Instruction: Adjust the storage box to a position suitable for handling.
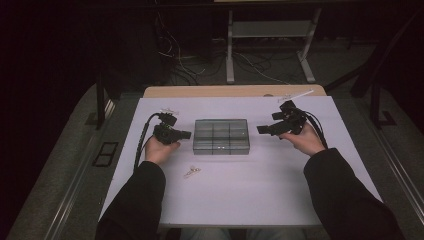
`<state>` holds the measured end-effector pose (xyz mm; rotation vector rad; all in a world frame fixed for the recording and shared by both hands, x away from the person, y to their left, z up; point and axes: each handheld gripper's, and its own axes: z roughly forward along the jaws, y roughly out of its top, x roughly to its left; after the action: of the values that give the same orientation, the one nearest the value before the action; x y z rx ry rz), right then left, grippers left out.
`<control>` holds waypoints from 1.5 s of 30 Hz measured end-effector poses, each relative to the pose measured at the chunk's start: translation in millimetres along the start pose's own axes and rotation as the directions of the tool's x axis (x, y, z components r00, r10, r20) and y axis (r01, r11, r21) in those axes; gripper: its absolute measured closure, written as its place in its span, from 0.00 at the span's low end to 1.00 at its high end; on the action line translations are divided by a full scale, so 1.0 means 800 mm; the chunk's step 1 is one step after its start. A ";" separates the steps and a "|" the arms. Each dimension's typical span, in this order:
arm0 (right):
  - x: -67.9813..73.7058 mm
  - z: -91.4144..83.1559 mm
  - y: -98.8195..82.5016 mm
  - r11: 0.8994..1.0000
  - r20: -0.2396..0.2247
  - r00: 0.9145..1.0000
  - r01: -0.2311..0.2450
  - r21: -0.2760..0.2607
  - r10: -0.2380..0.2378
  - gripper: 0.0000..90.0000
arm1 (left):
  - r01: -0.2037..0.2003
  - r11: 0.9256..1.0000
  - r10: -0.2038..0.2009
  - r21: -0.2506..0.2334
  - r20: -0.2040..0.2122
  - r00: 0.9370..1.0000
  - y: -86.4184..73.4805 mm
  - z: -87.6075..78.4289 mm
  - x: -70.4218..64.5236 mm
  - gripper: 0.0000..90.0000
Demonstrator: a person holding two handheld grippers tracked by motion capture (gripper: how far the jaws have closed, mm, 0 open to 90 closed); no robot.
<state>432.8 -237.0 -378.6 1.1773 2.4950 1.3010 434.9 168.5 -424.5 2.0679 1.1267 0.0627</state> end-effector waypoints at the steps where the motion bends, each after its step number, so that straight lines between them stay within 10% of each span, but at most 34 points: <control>1: -0.001 0.001 0.001 1.000 -0.004 1.000 -0.003 0.004 0.003 0.01 | -0.006 1.000 0.006 0.001 0.002 1.000 0.000 0.002 0.000 0.99; 37: -0.015 0.026 0.034 0.999 0.015 0.999 -0.038 -0.007 0.038 0.01 | -0.103 0.994 0.101 0.023 0.069 0.992 0.021 0.055 -0.054 0.99; 45: -0.012 0.030 0.050 1.000 0.017 1.000 -0.014 -0.013 0.014 0.27 | -0.111 0.994 0.109 0.023 0.076 0.991 0.028 0.061 -0.060 0.99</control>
<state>473.0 -214.1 -367.3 1.2006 2.4673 1.3024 439.7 97.0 -430.6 2.1375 0.9737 0.0241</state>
